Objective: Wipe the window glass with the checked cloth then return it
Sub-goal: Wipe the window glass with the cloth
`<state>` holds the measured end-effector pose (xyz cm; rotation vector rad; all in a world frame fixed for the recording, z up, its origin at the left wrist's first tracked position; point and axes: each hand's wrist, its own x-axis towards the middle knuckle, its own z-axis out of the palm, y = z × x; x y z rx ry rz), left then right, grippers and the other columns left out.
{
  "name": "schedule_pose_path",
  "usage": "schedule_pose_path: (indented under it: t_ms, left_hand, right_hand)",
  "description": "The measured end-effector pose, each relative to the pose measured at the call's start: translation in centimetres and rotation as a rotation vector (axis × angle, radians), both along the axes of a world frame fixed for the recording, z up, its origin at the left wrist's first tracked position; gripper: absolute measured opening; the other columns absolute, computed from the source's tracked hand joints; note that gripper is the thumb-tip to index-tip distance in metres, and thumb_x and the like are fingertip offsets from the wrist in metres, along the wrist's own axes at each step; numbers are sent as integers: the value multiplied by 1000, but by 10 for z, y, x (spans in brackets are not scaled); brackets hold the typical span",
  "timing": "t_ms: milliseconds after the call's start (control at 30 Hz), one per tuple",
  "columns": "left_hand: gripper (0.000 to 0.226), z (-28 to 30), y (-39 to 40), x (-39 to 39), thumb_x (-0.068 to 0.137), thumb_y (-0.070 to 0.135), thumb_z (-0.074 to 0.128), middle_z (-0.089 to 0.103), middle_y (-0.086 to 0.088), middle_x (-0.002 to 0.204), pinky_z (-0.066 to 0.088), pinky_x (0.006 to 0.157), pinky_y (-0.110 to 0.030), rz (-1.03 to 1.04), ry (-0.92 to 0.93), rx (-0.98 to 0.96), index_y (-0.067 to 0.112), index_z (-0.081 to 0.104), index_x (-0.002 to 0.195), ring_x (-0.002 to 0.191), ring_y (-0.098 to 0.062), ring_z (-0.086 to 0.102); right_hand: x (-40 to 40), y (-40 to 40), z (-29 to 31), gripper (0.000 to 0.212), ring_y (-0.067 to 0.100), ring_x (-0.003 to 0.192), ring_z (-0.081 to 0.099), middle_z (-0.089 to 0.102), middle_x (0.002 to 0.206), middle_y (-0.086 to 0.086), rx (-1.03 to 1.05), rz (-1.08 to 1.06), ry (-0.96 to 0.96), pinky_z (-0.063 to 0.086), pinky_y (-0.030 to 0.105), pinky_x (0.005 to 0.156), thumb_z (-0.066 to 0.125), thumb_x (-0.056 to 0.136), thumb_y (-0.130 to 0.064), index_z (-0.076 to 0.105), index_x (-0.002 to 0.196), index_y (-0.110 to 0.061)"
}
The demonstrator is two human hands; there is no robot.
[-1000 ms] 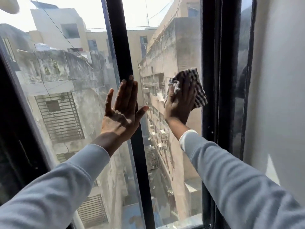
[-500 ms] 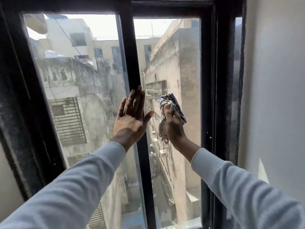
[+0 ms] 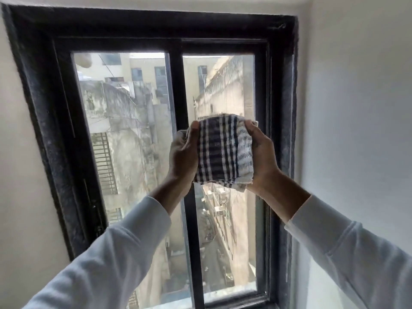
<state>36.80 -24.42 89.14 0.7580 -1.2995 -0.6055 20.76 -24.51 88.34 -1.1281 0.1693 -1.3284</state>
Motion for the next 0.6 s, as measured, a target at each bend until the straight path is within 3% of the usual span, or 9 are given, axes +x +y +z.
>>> schedule_pose_path:
  t_ms: [67, 167, 300, 367, 433, 500, 533, 567, 600]
  left_hand:
    - [33, 4, 19, 4, 112, 49, 52, 64, -2, 89, 57, 79, -41, 81, -12, -47, 24, 59, 92, 84, -21, 67]
    - [32, 0, 42, 7, 110, 51, 55, 73, -3, 100, 62, 88, -47, 178, -94, -90, 21, 63, 105, 99, -27, 76]
    - [36, -36, 69, -11, 110, 52, 56, 64, 14, 91, 57, 77, -31, 177, -202, -78, 17, 60, 112, 82, -2, 65]
    - [33, -69, 81, -29, 110, 51, 56, 64, 15, 90, 52, 68, -14, 126, -206, -49, 19, 59, 110, 79, 4, 64]
    - [38, -105, 95, -52, 110, 53, 55, 69, 11, 94, 48, 64, -12, 55, -206, -3, 16, 61, 114, 83, 1, 66]
    - [34, -144, 111, -75, 110, 53, 55, 69, 13, 92, 47, 61, -11, -30, -200, 49, 19, 60, 111, 78, 6, 65]
    - [29, -162, 120, -87, 110, 52, 55, 68, 14, 90, 46, 58, -9, -73, -204, 70, 23, 58, 106, 73, 10, 65]
    - [25, -181, 130, -99, 110, 50, 55, 67, 14, 87, 46, 55, -7, -118, -210, 89, 27, 57, 101, 69, 13, 65]
    - [23, -201, 139, -112, 110, 48, 57, 67, 14, 85, 45, 54, -5, -156, -220, 105, 29, 56, 97, 66, 16, 64]
  right_hand:
    - [-10, 22, -1, 54, 34, 105, 75, 76, 112, 14, -37, -68, 66, 65, 49, 88, 37, 110, -52, 73, 119, -13]
    - [-23, 62, -15, 50, 33, 98, 70, 70, 104, 13, -36, -200, 178, 63, 46, 85, 29, 115, -44, 67, 116, -11]
    - [-42, 120, -57, 44, 29, 93, 70, 69, 98, 11, 93, -315, 218, 57, 48, 88, 30, 115, -40, 65, 110, -14]
    - [-54, 152, -83, 41, 32, 102, 72, 72, 106, 15, 147, -347, 219, 57, 52, 97, 39, 113, -43, 68, 117, -14]
    - [-69, 183, -111, 35, 37, 109, 72, 76, 120, 24, 198, -409, 292, 57, 62, 105, 58, 107, -41, 73, 122, -12]
    - [-88, 214, -140, 42, 42, 114, 59, 58, 143, 44, 312, -490, 331, 38, 79, 117, 71, 102, -25, 68, 134, 1]
    - [-99, 228, -157, 46, 43, 111, 57, 54, 145, 47, 376, -545, 331, 37, 80, 117, 73, 101, -19, 63, 138, 7]
    - [-109, 243, -176, 46, 41, 102, 65, 64, 135, 44, 428, -599, 334, 52, 73, 108, 74, 101, -16, 63, 137, 10]
    - [-121, 256, -197, 42, 33, 87, 75, 78, 115, 33, 466, -657, 339, 68, 57, 87, 74, 102, -15, 66, 133, 11]
